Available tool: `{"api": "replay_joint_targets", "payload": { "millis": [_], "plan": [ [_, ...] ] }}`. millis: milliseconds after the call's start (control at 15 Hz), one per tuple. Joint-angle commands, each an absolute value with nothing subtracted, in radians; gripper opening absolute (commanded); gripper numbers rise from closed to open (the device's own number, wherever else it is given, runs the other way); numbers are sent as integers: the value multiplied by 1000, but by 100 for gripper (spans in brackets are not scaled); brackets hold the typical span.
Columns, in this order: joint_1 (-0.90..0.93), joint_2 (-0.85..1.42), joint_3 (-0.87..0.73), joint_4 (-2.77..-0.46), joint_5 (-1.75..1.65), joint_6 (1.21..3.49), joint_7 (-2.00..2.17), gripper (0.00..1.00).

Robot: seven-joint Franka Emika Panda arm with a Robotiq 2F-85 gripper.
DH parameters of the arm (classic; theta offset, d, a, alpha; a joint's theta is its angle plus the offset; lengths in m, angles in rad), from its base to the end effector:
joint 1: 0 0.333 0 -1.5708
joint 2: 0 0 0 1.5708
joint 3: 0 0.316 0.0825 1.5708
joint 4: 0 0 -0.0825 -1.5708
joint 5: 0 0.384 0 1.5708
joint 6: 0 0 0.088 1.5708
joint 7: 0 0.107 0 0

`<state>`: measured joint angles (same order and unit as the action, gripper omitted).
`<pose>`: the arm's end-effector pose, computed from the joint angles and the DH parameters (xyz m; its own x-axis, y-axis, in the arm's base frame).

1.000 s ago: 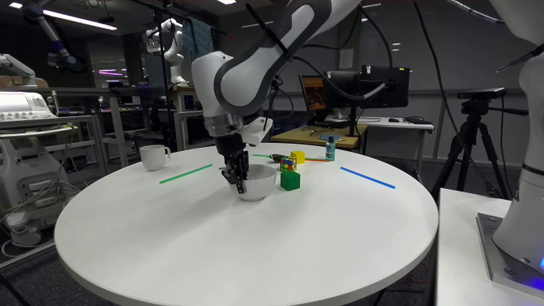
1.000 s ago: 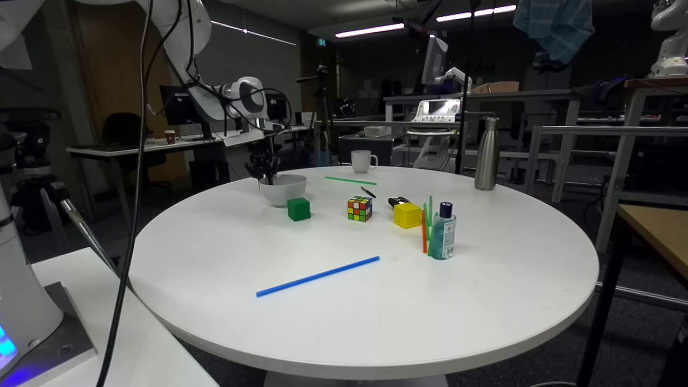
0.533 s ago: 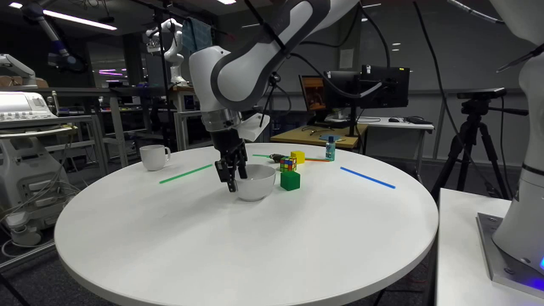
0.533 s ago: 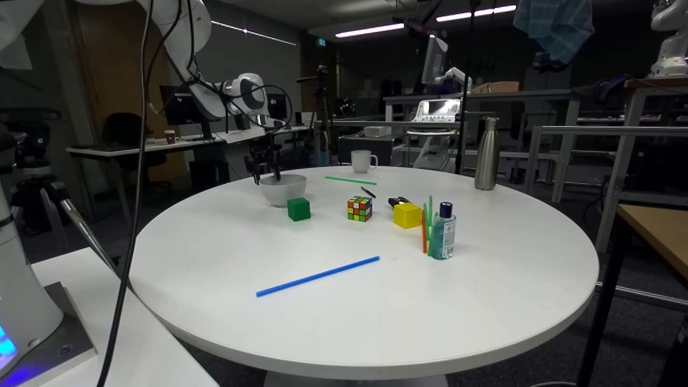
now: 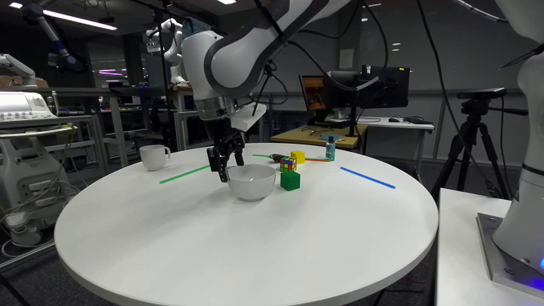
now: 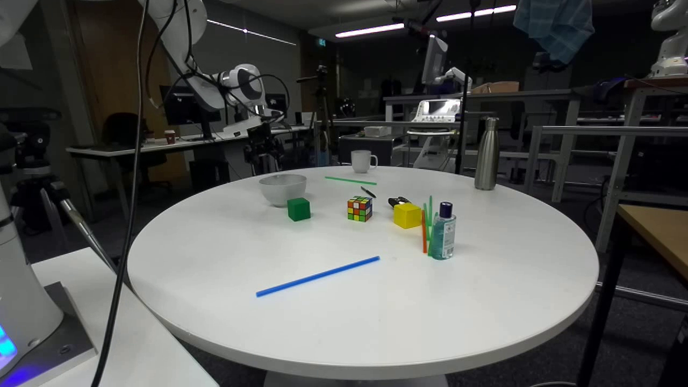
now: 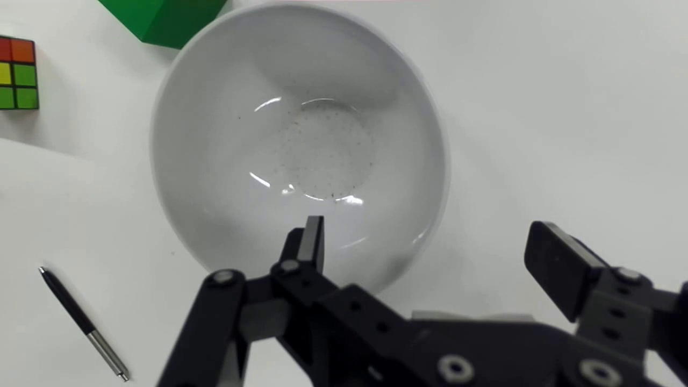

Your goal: Take the green cube out of the bowl

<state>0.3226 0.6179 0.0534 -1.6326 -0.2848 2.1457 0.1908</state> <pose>0.6366 0.2342 0.2514 0.9410 0.3291 -0.0783 0.3383 -0.9179 0.2075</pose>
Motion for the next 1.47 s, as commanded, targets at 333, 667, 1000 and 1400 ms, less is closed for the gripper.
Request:
{"api": "replay_joint_targets", "payload": {
  "millis": [333, 667, 1000, 1400],
  "plan": [
    [411, 533, 58, -1596, -297, 2061, 388, 100],
    [490, 455, 55, -1631, -307, 2070, 628, 100],
    [553, 318, 76, -1706, -377, 1959, 860, 100],
    [542, 143, 173, -1746, -439, 1641, 978, 100]
  ]
}}
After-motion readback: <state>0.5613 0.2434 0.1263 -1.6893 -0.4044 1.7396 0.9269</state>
